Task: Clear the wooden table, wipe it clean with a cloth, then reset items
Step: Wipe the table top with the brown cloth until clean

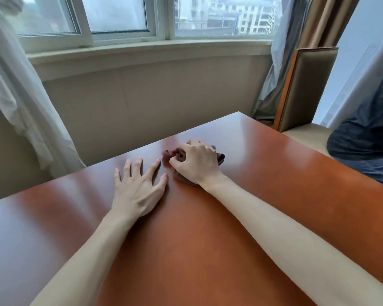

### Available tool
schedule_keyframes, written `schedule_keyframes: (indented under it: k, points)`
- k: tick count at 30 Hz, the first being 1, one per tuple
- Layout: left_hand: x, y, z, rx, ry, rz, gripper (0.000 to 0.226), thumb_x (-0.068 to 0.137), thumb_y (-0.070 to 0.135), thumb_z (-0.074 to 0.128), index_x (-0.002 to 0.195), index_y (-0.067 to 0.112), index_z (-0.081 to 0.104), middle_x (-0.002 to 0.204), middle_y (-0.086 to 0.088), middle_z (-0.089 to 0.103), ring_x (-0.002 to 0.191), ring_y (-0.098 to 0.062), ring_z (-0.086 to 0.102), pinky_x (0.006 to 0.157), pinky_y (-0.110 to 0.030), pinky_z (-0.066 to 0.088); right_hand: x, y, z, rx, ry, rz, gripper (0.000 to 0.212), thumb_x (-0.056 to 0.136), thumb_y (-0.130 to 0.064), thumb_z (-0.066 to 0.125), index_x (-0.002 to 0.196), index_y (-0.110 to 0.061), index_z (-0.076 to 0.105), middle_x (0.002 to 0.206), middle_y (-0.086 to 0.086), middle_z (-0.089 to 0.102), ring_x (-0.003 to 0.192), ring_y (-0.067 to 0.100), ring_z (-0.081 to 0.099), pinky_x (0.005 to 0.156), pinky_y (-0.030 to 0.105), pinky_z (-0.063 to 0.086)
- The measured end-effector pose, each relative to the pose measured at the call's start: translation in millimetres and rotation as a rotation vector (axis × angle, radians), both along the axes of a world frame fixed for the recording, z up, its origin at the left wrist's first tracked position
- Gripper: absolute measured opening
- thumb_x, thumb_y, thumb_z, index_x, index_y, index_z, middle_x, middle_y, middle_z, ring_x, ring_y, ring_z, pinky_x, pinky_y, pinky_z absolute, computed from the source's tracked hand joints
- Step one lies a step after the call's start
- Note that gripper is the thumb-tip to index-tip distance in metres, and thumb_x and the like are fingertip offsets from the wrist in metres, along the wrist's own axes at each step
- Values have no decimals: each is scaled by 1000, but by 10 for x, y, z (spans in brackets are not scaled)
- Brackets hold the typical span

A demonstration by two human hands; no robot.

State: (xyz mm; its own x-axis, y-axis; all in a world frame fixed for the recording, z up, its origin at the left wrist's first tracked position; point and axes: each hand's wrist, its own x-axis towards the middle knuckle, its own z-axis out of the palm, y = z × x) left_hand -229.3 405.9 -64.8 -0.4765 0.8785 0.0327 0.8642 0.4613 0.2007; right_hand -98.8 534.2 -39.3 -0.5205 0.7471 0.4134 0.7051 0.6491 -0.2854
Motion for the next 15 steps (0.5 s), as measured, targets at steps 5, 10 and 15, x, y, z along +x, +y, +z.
schedule_keyframes:
  k: [5,10,15]
  points:
    - [34,-46,61,-13,-39,-12,63,97,68,20,157,49,16,169,-6,8,155,-31,1,123,-56,-1,1165,-1012,-58,6,37,49,27,79,-55,56,90,-34,70,91,-12,63,92,18,59,77,31,45]
    - [22,-64,30,11,-49,-26,61,98,65,22,156,47,19,168,-8,11,155,-31,1,123,-57,1,1599,-731,-22,4,42,-107,32,79,-59,54,91,-34,71,91,-12,64,94,18,60,77,33,50]
    - [29,-16,-15,54,-37,-8,57,100,60,22,155,46,21,166,-5,14,154,-30,3,123,-56,2,917,333,-45,51,-4,-275,32,83,-54,57,89,-25,70,93,0,65,95,32,62,76,36,45]
